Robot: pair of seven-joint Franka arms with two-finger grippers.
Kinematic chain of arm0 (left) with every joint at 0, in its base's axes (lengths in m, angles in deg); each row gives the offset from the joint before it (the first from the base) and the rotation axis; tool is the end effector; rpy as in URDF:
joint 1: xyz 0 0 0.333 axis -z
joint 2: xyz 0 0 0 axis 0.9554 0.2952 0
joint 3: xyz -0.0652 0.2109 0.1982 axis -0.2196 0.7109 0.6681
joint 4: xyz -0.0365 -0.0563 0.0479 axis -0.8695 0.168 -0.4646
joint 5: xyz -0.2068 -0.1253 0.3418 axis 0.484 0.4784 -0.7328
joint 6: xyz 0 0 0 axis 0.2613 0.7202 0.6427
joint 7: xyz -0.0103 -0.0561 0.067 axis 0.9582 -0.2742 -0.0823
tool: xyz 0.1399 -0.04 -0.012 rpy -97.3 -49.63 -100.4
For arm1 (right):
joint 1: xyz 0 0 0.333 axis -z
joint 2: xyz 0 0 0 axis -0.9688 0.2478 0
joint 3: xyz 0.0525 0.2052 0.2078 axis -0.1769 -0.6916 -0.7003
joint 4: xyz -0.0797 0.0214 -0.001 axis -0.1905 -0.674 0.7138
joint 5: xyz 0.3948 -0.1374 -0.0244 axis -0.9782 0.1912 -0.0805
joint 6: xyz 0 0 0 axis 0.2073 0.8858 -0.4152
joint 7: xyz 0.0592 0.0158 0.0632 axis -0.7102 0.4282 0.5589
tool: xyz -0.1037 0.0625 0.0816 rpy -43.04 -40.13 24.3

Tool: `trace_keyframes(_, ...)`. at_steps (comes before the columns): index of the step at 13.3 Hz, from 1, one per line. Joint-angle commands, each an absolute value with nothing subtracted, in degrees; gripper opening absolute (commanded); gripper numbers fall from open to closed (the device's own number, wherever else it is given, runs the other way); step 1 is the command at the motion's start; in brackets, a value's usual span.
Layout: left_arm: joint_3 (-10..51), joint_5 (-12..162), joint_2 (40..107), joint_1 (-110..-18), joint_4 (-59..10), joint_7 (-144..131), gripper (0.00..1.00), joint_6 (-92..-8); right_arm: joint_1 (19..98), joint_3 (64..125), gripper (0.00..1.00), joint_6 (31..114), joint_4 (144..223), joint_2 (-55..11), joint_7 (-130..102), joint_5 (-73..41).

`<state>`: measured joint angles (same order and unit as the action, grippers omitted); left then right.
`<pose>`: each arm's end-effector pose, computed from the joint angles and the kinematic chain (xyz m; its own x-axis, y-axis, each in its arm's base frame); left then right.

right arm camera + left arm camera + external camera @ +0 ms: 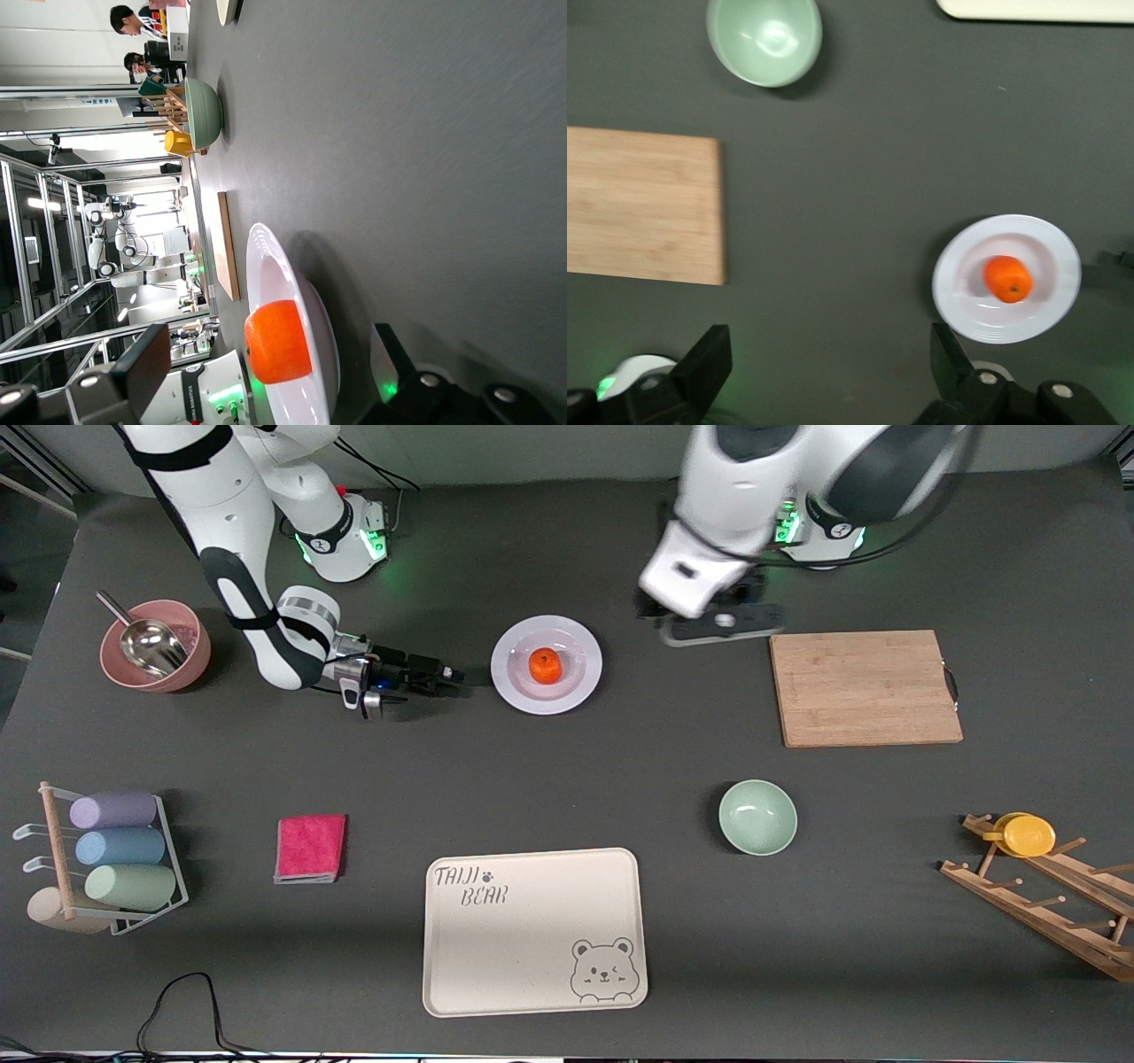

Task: Place orange and plate with both arms
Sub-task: 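Grip the plate rim with the right gripper while the left gripper retracts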

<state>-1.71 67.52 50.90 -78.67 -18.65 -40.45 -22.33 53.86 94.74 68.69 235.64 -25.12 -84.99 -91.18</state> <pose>0.4797 -0.3269 0.5103 0.9864 0.1050 -0.1262 0.1015 -0.9943 -0.0338 0.3413 0.1901 0.0569 0.9797 -0.1844 -0.0790 -0.1366 -0.3247 -0.9359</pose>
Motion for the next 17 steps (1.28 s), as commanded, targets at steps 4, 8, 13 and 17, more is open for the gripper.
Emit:
trace_keyframes(4,2.05,69.82,45.88,-95.77,-17.55,-18.38,1.00,-16.98,44.81,95.15,1.00,69.26,235.77,-22.79,-91.29,-102.89)
trace_keyframes(8,11.53,69.81,45.79,-94.46,-15.18,-10.37,1.00,-17.41,41.03,95.15,0.99,68.91,235.68,-21.91,-92.61,-107.19)
trace_keyframes(13,36.49,68.76,46.14,-73.40,-15.17,-4.38,1.00,-20.66,38.74,95.06,0.64,68.38,235.33,-21.12,-95.17,-110.45)
trace_keyframes(17,41.54,68.76,49.48,-69.23,-10.18,-3.94,1.00,-20.50,38.30,94.98,0.00,67.86,235.16,-20.86,-95.17,-110.55)
